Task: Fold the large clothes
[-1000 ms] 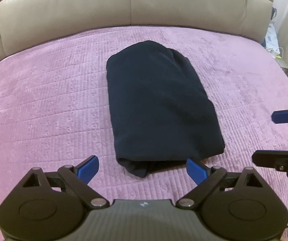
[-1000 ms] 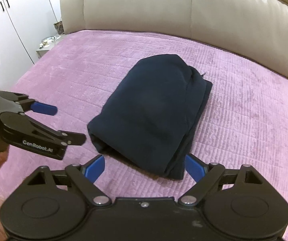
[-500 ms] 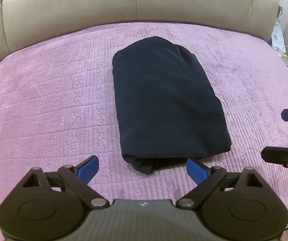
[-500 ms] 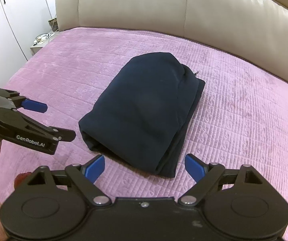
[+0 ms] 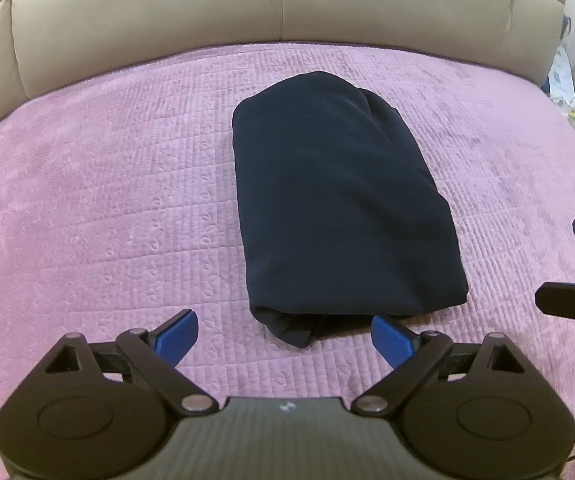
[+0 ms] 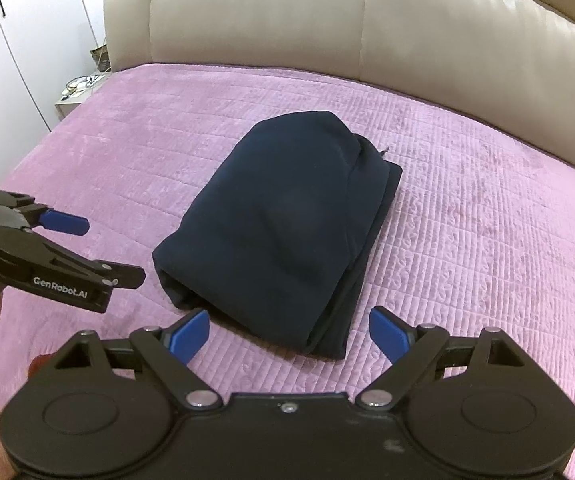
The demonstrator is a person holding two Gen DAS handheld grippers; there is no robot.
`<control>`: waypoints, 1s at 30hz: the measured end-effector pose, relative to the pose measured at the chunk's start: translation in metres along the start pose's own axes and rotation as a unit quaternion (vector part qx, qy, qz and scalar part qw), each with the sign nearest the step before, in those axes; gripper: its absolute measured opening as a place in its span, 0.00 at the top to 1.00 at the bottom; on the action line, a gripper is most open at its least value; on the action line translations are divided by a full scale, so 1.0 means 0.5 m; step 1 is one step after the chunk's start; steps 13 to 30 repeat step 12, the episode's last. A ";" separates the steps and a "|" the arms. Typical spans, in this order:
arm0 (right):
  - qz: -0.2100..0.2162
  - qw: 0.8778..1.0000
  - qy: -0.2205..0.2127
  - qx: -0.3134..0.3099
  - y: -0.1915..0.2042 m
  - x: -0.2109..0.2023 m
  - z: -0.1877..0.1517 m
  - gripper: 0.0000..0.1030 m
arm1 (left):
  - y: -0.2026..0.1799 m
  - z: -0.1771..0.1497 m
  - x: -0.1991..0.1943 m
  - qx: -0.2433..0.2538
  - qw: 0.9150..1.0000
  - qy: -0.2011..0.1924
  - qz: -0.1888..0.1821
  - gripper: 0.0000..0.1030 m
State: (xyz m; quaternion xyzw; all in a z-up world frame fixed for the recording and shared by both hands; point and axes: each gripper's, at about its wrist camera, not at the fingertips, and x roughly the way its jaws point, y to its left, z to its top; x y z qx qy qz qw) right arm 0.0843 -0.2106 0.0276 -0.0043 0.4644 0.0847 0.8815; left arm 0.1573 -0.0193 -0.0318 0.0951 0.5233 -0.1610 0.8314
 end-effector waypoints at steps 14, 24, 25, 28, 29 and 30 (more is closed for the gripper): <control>0.000 1.000 0.001 -0.004 0.004 -0.001 0.004 0.01 | 0.019 -0.003 0.009 -0.025 1.000 -0.001 0.001 0.08; 0.000 1.000 0.001 -0.004 0.004 -0.001 0.004 0.01 | 0.019 -0.003 0.009 -0.025 1.000 -0.001 0.001 0.08; 0.000 1.000 0.001 -0.004 0.004 -0.001 0.004 0.01 | 0.019 -0.003 0.009 -0.025 1.000 -0.001 0.001 0.08; 0.000 1.000 0.001 -0.004 0.004 -0.001 0.004 0.01 | 0.019 -0.003 0.009 -0.025 1.000 -0.001 0.001 0.08; 0.000 1.000 0.001 -0.004 0.004 -0.001 0.004 0.01 | 0.019 -0.003 0.009 -0.025 1.000 -0.001 0.001 0.08; 0.000 1.000 0.001 -0.004 0.004 -0.001 0.004 0.01 | 0.019 -0.003 0.009 -0.025 1.000 -0.001 0.001 0.08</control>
